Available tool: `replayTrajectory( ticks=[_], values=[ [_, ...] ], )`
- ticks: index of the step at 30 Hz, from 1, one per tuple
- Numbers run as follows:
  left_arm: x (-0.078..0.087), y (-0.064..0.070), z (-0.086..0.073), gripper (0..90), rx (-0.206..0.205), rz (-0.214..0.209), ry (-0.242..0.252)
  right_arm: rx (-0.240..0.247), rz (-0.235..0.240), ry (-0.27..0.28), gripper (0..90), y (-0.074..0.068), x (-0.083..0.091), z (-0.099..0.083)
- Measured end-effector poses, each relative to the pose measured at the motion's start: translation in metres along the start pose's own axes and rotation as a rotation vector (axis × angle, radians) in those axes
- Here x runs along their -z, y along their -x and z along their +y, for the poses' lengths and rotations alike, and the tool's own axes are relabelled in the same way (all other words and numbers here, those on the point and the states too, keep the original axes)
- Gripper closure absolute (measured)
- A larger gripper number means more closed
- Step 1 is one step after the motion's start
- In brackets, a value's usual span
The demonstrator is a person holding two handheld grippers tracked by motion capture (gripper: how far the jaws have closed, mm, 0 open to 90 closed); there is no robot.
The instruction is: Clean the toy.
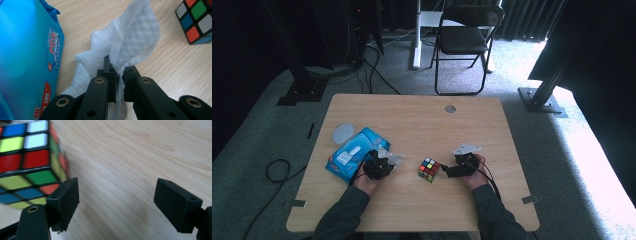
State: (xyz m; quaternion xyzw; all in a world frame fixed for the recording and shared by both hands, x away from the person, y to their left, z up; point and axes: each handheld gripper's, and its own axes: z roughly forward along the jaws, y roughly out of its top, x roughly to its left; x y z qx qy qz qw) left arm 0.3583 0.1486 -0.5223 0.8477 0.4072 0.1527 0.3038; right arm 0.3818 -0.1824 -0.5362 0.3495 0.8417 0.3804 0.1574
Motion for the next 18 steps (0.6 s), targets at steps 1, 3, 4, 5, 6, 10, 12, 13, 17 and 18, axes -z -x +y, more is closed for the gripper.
replayTrajectory(
  ticks=[1, 3, 4, 5, 6, 10, 12, 13, 17, 18],
  values=[
    [0.000, 0.000, 0.000, 84.9, 0.000, 0.001, 0.001, 0.004, 0.005, 0.002, 19.7, -0.001, 0.001, 0.000],
    [0.001, 0.000, 0.001, 84.9, -0.001, 0.000, 0.005, 0.007, 0.011, 0.005, 19.7, -0.001, 0.005, -0.001],
    [0.001, 0.000, 0.001, 84.9, -0.001, 0.000, 0.005, 0.007, 0.011, 0.005, 19.7, -0.001, 0.005, -0.001],
    [0.001, 0.001, 0.001, 84.9, -0.004, 0.000, 0.006, 0.009, 0.018, 0.009, 19.6, -0.001, 0.006, -0.002],
    [0.002, 0.001, 0.001, 84.9, -0.005, -0.001, 0.007, 0.011, 0.026, 0.019, 19.5, -0.001, 0.010, -0.002],
    [0.002, 0.002, 0.002, 84.9, -0.008, -0.005, 0.010, 0.018, 0.048, 0.038, 19.3, -0.004, 0.017, -0.002],
    [0.002, 0.002, 0.002, 84.9, -0.009, -0.004, 0.011, 0.026, 0.059, 0.049, 19.3, -0.006, 0.019, -0.001],
    [0.002, 0.002, 0.002, 84.9, -0.009, -0.004, 0.010, 0.030, 0.058, 0.055, 19.3, -0.008, 0.021, 0.000],
    [0.002, 0.003, 0.002, 84.9, -0.007, -0.005, 0.011, 0.024, 0.090, 0.075, 19.1, -0.012, 0.025, 0.004],
    [0.002, 0.003, 0.002, 84.9, -0.007, -0.005, 0.010, 0.025, 0.098, 0.084, 19.0, -0.014, 0.026, 0.005]
  ],
)
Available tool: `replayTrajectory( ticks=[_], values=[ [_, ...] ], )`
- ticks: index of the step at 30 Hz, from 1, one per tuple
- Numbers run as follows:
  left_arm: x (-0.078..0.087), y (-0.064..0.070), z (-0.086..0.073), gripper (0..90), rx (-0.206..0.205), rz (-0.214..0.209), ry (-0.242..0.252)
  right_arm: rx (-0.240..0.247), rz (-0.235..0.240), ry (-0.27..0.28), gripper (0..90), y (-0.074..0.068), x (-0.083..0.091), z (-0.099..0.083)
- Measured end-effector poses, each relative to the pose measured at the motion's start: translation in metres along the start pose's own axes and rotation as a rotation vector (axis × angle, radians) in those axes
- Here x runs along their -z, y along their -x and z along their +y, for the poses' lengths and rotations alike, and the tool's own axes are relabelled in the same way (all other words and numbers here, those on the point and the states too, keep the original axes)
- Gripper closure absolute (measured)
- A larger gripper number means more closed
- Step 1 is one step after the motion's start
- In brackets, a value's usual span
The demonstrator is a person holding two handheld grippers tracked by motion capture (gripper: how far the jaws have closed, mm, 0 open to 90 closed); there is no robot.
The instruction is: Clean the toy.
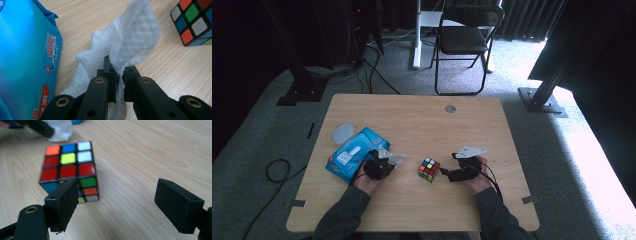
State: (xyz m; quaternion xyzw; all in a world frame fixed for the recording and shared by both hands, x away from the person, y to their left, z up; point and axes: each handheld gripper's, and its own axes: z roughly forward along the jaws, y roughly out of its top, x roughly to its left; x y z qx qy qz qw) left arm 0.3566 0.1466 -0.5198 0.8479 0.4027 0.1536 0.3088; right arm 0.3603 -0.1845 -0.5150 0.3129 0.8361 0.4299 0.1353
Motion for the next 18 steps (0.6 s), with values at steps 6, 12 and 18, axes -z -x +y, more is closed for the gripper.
replayTrajectory(
  ticks=[6, 12, 18],
  values=[
    [-0.001, 0.000, 0.000, 84.9, 0.000, -0.002, -0.004, 0.021, 0.064, 0.032, 17.2, -0.010, 0.003, 0.008],
    [-0.002, 0.001, 0.000, 84.9, -0.002, -0.003, -0.008, 0.035, 0.126, 0.036, 14.0, -0.021, -0.004, 0.012],
    [-0.002, 0.001, 0.000, 84.9, -0.003, -0.005, -0.007, 0.056, 0.148, 0.007, 13.7, -0.030, -0.019, 0.014]
  ],
)
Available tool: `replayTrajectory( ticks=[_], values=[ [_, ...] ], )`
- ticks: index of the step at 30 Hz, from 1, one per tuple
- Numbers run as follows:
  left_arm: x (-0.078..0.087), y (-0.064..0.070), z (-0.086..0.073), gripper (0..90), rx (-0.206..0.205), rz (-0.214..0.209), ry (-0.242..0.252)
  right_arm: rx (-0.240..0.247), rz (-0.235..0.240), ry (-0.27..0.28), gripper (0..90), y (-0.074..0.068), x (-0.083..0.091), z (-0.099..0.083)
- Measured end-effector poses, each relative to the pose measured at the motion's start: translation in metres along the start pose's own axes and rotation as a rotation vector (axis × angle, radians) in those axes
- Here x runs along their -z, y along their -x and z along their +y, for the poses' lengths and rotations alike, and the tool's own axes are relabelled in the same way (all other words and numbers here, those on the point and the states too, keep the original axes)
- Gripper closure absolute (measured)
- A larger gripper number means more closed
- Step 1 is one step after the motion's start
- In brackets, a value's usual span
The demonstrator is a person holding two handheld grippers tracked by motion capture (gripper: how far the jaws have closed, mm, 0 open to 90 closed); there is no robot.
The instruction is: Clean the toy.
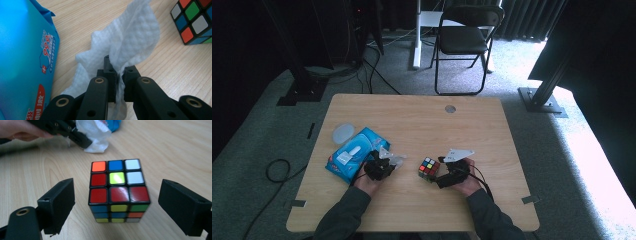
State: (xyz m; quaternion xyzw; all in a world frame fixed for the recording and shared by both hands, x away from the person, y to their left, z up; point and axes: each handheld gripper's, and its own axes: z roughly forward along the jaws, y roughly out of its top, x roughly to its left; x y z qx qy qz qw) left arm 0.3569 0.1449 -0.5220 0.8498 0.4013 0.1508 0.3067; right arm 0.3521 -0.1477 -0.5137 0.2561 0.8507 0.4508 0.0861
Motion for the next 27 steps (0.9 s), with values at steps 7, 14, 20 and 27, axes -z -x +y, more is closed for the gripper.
replayTrajectory(
  ticks=[7, 14, 20, 27],
  values=[
    [0.002, 0.000, 0.001, 84.9, 0.000, -0.001, 0.005, 0.004, -0.009, -0.045, 14.1, 0.001, -0.018, -0.005],
    [0.004, 0.002, 0.005, 84.9, -0.008, -0.003, 0.019, 0.007, -0.029, -0.075, 20.3, 0.002, -0.030, -0.009],
    [0.008, 0.003, 0.010, 84.9, -0.012, -0.007, 0.036, 0.020, -0.029, -0.078, 32.5, 0.004, -0.031, -0.011],
    [0.012, 0.004, 0.017, 84.9, -0.015, -0.010, 0.058, 0.036, -0.044, -0.068, 33.6, 0.004, -0.030, -0.011]
  ],
)
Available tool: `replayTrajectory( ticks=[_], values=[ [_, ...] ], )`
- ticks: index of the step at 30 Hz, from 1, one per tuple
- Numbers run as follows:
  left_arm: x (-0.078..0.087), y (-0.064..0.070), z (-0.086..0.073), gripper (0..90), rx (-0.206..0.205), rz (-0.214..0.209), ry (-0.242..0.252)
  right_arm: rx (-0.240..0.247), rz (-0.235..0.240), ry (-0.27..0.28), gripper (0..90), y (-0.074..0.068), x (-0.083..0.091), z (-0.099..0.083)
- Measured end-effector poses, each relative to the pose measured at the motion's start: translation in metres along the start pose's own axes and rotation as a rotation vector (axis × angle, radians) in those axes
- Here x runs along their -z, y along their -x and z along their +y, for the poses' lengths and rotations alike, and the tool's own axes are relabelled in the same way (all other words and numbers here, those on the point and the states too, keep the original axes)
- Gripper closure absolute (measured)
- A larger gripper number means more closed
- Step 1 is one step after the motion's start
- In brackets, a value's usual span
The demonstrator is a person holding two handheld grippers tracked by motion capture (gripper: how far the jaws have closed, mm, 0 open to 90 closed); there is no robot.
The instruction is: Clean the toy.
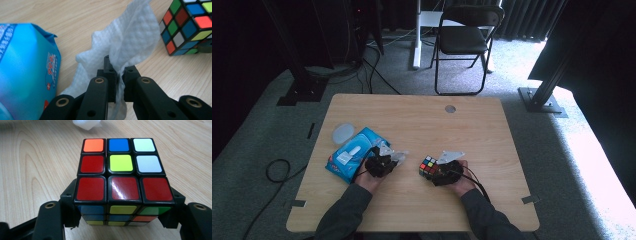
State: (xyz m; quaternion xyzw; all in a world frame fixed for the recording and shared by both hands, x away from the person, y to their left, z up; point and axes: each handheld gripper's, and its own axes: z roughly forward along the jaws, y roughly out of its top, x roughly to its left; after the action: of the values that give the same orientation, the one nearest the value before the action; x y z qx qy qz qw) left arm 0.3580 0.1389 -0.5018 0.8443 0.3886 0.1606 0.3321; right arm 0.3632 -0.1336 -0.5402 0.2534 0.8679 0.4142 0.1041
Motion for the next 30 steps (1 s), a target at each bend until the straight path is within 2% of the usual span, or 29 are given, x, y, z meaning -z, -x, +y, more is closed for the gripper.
replayTrajectory(
  ticks=[9, 18, 23, 30],
  values=[
    [0.008, 0.003, 0.014, 84.9, -0.006, -0.025, 0.043, 0.016, -0.006, 0.009, 33.7, 0.002, 0.002, 0.003],
    [0.018, 0.013, 0.032, 84.9, -0.048, -0.050, 0.087, 0.039, -0.002, 0.008, 33.7, 0.000, -0.001, 0.008],
    [0.019, 0.022, 0.040, 85.0, -0.069, -0.066, 0.104, 0.045, 0.003, 0.012, 33.8, 0.000, -0.003, 0.009],
    [0.013, 0.030, 0.042, 85.0, -0.085, -0.087, 0.096, 0.040, 0.004, 0.013, 33.8, -0.001, -0.004, 0.010]
  ],
)
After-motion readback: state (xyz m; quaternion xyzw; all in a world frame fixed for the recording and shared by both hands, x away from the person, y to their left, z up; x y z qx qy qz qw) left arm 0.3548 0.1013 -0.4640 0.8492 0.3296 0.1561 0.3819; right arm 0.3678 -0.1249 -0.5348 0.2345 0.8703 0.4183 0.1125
